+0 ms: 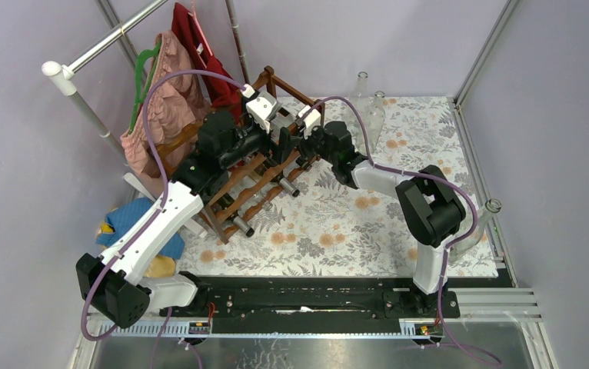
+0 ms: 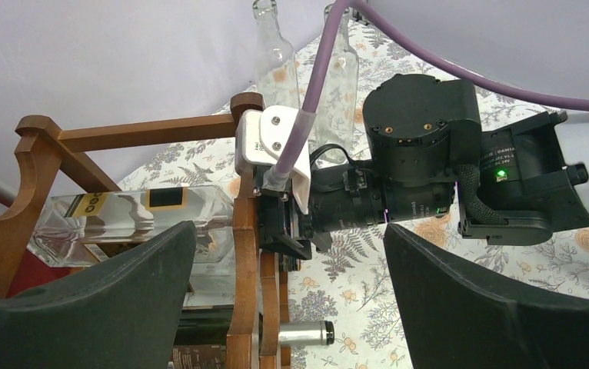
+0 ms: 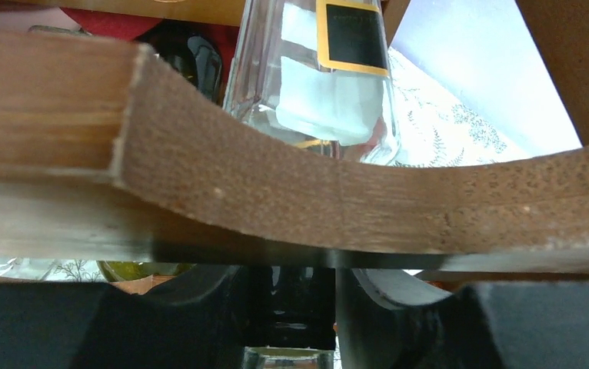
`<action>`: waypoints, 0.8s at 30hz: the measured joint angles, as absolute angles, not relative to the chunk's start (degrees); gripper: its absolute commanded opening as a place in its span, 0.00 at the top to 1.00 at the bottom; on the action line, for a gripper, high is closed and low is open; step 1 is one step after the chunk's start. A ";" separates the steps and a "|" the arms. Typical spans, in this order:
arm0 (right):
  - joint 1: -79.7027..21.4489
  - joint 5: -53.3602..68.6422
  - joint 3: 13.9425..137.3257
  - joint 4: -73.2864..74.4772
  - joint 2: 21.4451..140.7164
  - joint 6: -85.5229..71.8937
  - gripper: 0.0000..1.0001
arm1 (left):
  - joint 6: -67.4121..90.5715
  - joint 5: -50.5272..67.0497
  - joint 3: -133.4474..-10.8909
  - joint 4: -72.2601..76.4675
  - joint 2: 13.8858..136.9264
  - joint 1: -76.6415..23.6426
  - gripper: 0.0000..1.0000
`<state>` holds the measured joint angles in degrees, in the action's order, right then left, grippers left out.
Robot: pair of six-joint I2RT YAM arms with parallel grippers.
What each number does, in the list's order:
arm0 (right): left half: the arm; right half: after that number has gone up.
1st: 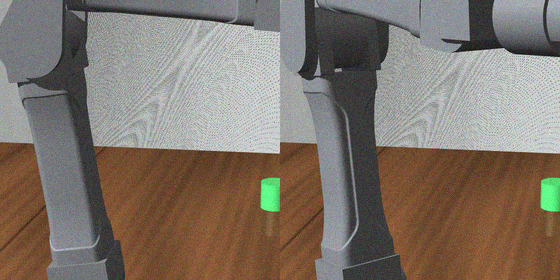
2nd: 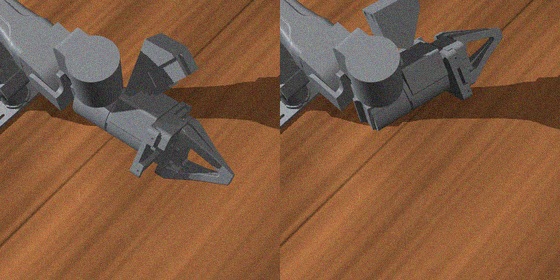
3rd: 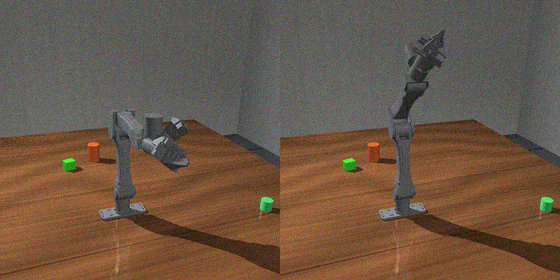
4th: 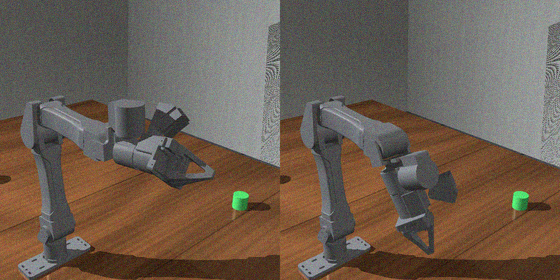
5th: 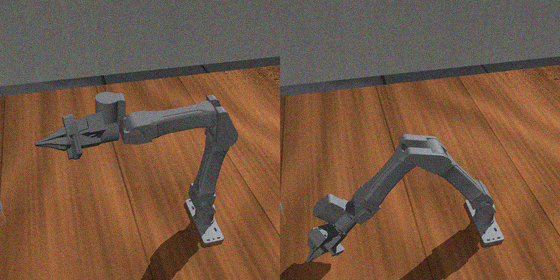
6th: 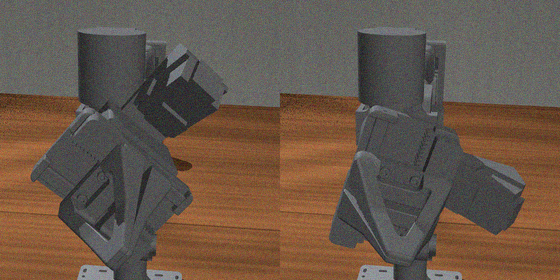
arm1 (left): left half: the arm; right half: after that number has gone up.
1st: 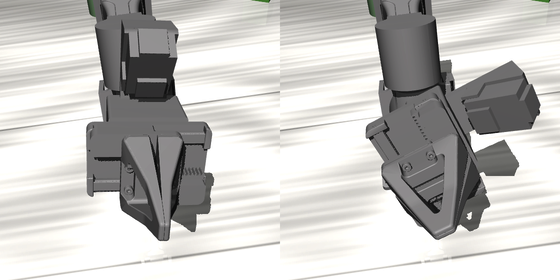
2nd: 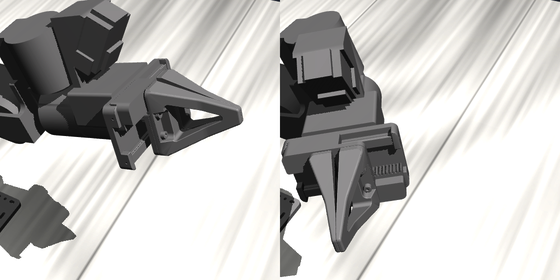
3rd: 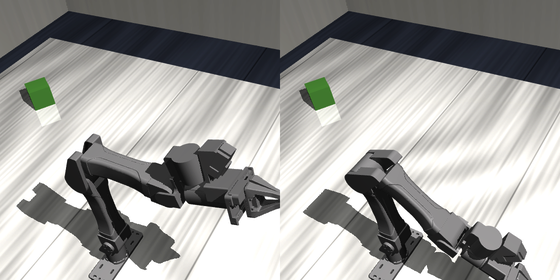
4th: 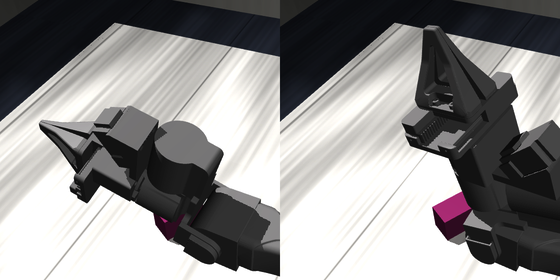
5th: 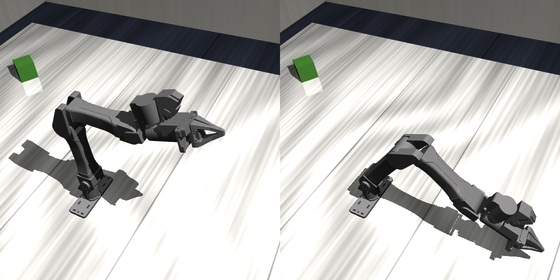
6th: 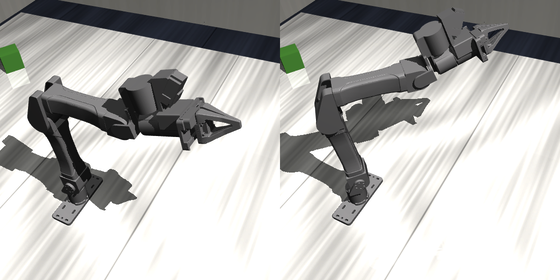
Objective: Put the wine bottle on the wine rack
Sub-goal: Place the wine bottle in the wine rack.
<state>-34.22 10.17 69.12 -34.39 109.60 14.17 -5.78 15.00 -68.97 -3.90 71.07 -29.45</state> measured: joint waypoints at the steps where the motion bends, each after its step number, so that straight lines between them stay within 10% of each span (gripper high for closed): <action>1: -34.22 10.33 69.12 -34.37 109.67 14.17 0.49 | -5.78 15.00 -68.97 -3.90 71.09 -29.45 0.01; 7: -33.95 10.09 69.14 -36.27 109.67 15.81 0.33 | -5.80 15.00 -68.97 -3.92 71.09 -29.45 0.01; 24: -35.16 14.87 65.39 -31.99 101.12 16.34 0.27 | -5.89 15.03 -68.97 -3.92 71.07 -29.45 0.01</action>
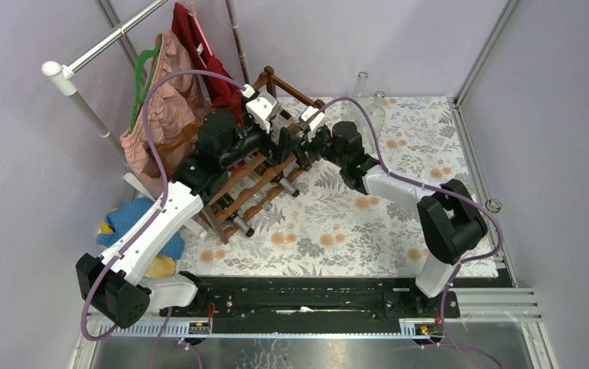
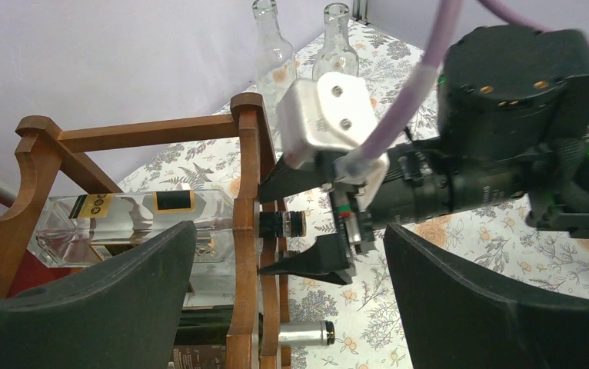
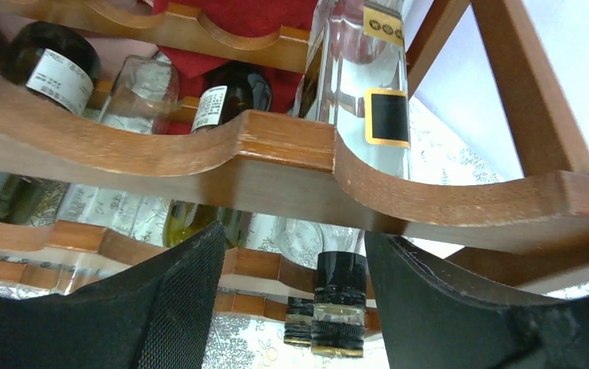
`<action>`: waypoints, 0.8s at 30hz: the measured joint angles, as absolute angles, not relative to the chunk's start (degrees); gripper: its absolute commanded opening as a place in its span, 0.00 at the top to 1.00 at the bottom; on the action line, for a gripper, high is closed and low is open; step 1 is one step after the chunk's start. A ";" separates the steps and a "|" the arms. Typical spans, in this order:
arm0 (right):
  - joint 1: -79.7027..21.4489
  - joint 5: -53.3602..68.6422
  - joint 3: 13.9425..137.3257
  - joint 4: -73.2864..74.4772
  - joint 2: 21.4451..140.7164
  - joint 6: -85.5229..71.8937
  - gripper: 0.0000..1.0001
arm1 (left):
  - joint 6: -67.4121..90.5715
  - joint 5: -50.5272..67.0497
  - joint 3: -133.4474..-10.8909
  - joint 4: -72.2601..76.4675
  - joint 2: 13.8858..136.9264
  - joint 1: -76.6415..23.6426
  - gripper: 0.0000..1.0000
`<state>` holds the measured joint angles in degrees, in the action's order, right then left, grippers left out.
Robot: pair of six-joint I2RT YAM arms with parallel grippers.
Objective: Put the wine bottle on the wine rack
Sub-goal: Place the wine bottle in the wine rack.
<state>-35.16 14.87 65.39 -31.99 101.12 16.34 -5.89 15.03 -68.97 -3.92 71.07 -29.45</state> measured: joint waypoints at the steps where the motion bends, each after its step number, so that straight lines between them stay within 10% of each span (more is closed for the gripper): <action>1: -35.16 15.09 64.79 -31.86 99.98 16.38 0.27 | -5.89 15.03 -68.97 -3.95 71.07 -29.45 0.01; 8: -34.83 16.25 59.40 -28.42 93.06 18.31 0.29 | -5.89 15.03 -68.97 -3.92 70.70 -29.45 0.01; 13: -32.77 20.99 58.02 -16.86 86.37 22.81 0.77 | -5.89 15.03 -68.97 -3.90 69.95 -29.45 0.01; 24: -26.89 24.86 70.74 5.26 94.52 25.96 0.84 | -5.82 15.38 -68.95 -3.84 69.36 -29.45 0.01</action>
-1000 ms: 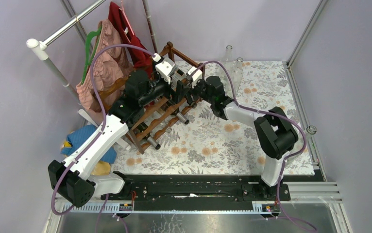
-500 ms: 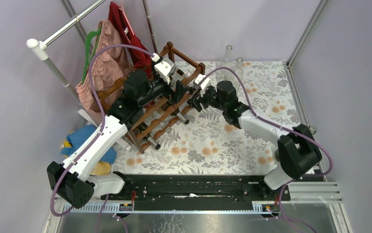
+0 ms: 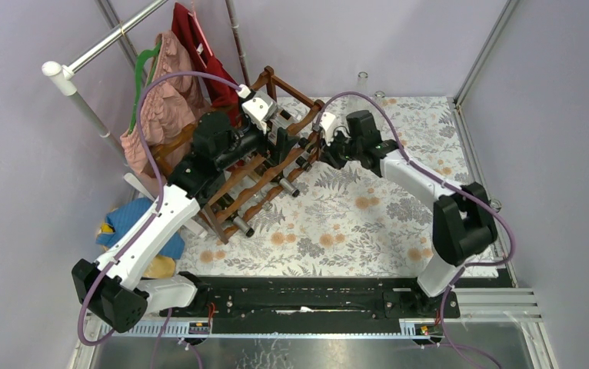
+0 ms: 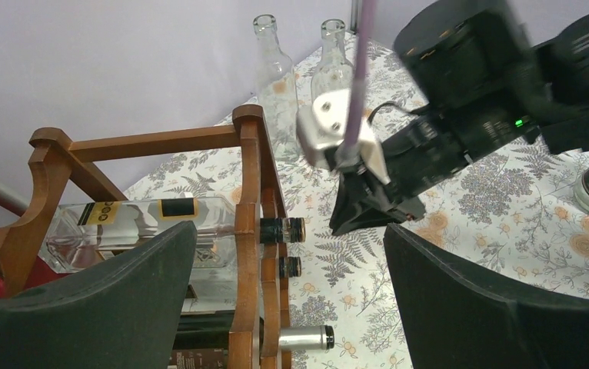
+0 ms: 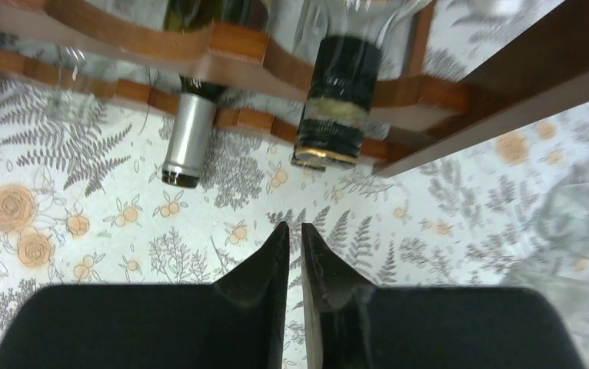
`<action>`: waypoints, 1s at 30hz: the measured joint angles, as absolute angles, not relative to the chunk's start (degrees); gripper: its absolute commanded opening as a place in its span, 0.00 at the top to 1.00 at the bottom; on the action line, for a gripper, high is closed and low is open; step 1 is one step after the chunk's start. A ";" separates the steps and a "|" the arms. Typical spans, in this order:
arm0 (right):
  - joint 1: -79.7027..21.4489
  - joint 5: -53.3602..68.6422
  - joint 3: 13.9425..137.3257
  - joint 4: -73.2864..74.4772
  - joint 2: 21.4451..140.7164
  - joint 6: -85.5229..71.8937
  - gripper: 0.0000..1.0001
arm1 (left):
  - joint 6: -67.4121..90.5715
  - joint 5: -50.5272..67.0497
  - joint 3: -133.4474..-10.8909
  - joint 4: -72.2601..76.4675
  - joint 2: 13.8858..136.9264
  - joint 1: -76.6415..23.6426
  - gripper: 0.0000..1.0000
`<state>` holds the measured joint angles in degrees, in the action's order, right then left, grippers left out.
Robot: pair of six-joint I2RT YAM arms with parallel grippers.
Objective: Put the wine bottle on the wine rack
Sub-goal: Place the wine bottle in the wine rack, then pick up the wine bottle from the center of the board.
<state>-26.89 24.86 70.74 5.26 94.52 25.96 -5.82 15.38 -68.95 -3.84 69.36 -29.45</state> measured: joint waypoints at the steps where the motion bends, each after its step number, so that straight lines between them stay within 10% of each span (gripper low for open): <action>1: -26.89 24.91 71.59 6.57 96.25 26.15 0.84 | -5.85 15.35 -68.95 -3.84 69.36 -29.45 0.01; 30: -26.89 26.22 80.05 6.96 106.00 18.96 0.81 | -5.87 14.96 -68.14 -3.66 67.88 -29.45 0.01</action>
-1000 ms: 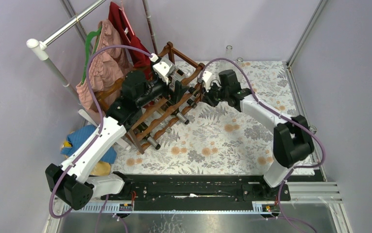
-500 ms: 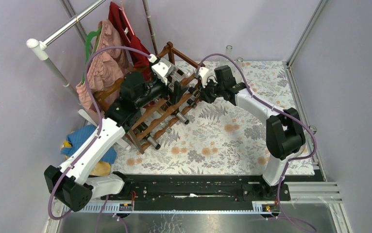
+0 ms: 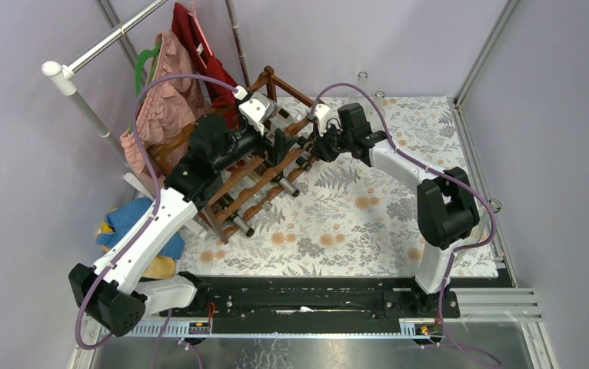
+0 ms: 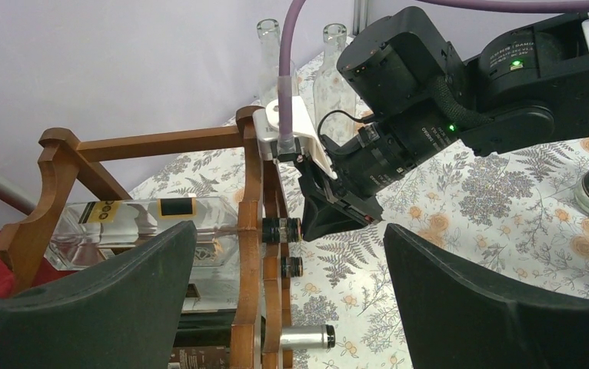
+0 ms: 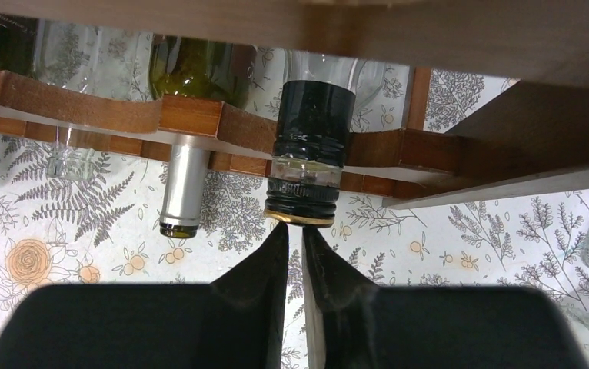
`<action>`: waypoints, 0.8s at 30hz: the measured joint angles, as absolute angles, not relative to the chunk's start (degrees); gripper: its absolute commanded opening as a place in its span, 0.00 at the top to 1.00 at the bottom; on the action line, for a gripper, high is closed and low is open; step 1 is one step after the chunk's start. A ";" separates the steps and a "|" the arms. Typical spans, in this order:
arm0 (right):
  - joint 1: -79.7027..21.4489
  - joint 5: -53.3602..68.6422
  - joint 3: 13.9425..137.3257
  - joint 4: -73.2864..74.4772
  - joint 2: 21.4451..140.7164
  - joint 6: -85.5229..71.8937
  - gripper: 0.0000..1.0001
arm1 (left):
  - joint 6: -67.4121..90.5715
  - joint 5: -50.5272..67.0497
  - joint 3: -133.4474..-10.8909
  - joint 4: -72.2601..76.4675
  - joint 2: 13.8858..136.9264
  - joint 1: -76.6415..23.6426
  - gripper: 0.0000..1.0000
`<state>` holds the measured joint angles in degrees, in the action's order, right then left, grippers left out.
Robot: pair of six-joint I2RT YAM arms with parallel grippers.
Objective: Put the wine bottle on the wine rack
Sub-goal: Pick up the wine bottle from the center of the board.
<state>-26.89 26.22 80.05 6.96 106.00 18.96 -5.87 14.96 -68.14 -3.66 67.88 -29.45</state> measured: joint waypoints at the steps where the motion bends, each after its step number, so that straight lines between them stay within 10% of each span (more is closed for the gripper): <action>1: -26.89 26.22 80.05 6.63 106.00 18.92 0.81 | -5.87 14.96 -68.10 -3.66 67.85 -29.45 0.01; 13: -26.13 25.61 80.75 10.13 105.49 21.76 0.58 | -5.85 15.00 -67.88 -3.60 67.68 -29.45 0.01; 21: -22.83 27.59 74.67 24.05 87.79 29.30 0.04 | -5.21 16.32 -67.55 -3.38 64.51 -29.45 0.01; 24: -20.62 29.56 71.83 25.17 75.13 30.48 0.00 | -4.84 17.28 -67.55 -3.29 63.29 -29.45 0.01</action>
